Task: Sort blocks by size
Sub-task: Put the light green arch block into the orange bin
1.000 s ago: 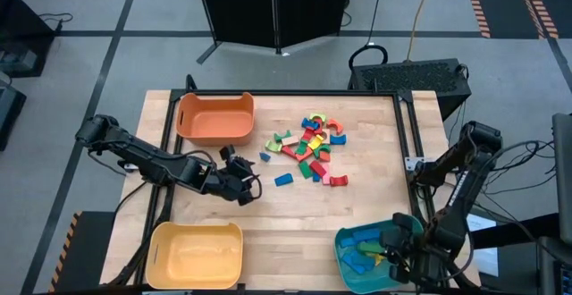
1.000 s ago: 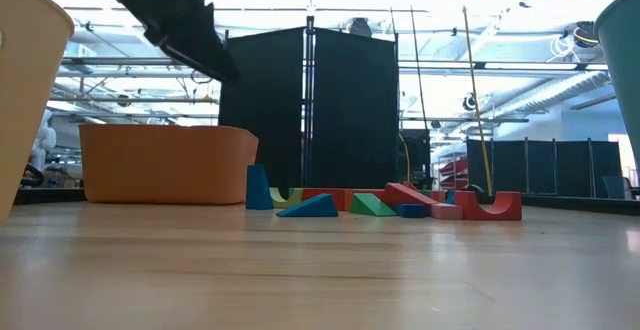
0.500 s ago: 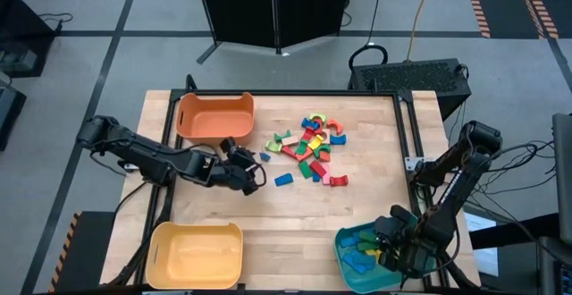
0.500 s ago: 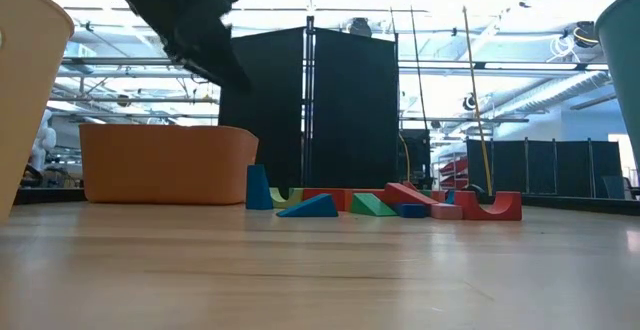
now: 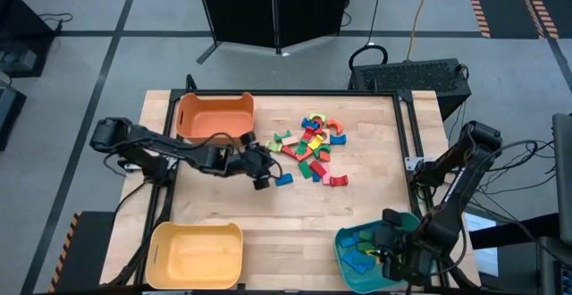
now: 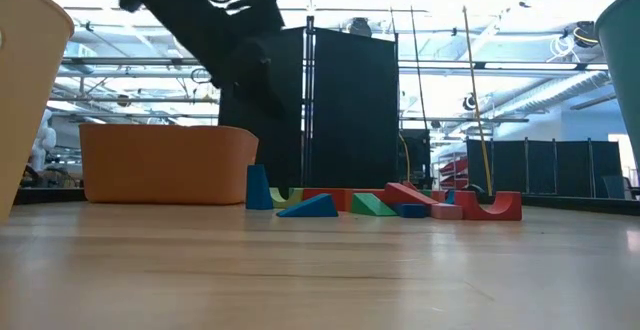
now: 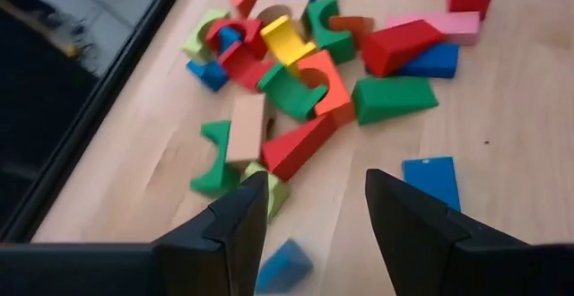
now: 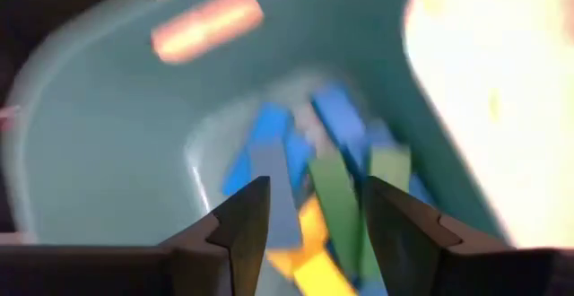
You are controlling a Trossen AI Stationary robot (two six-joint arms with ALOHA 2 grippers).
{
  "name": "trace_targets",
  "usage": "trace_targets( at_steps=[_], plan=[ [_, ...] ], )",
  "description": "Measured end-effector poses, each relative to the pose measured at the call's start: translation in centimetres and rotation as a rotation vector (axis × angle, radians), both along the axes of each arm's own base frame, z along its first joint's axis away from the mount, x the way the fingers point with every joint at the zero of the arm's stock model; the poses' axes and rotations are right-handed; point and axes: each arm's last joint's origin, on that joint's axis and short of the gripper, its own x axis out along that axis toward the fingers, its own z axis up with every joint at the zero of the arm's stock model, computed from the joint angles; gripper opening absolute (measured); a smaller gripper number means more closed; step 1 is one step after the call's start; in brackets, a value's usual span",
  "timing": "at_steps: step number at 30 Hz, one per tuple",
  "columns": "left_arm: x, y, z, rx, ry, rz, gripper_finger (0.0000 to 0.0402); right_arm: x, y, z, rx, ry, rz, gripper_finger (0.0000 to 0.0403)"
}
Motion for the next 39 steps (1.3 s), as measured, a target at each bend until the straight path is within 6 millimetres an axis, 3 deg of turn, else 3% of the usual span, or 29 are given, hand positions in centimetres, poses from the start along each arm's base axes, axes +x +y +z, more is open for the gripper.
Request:
trace_targets(
  at_steps=[7, 15, 24, 32, 39],
  plan=[
    [0.5, 3.6, 0.3, -0.056, -0.021, -0.082, 0.0190, 1.2, -0.2, 3.3, -0.259, -0.241, 0.099, 0.0165],
    [-0.1, 6.8, 0.0, -0.156, 0.000, -0.032, 0.0190, 2.8, -3.3, 3.2, -0.499, -0.251, -0.034, 0.0164],
    [-1.4, 5.8, -1.3, -0.143, 0.222, -0.136, 0.0190, 4.5, -6.1, 2.2, -0.641, -0.216, -0.128, 0.0164],
    [-1.3, 5.0, -1.3, -0.136, 0.230, -0.159, 0.0190, 6.1, -8.5, 1.9, -0.761, -0.230, -0.230, 0.0164],
    [-1.2, 5.3, -1.2, -0.074, 0.217, -0.093, 0.0190, 8.3, -12.4, 2.2, -0.884, -0.245, -0.425, 0.0164]
  ],
)
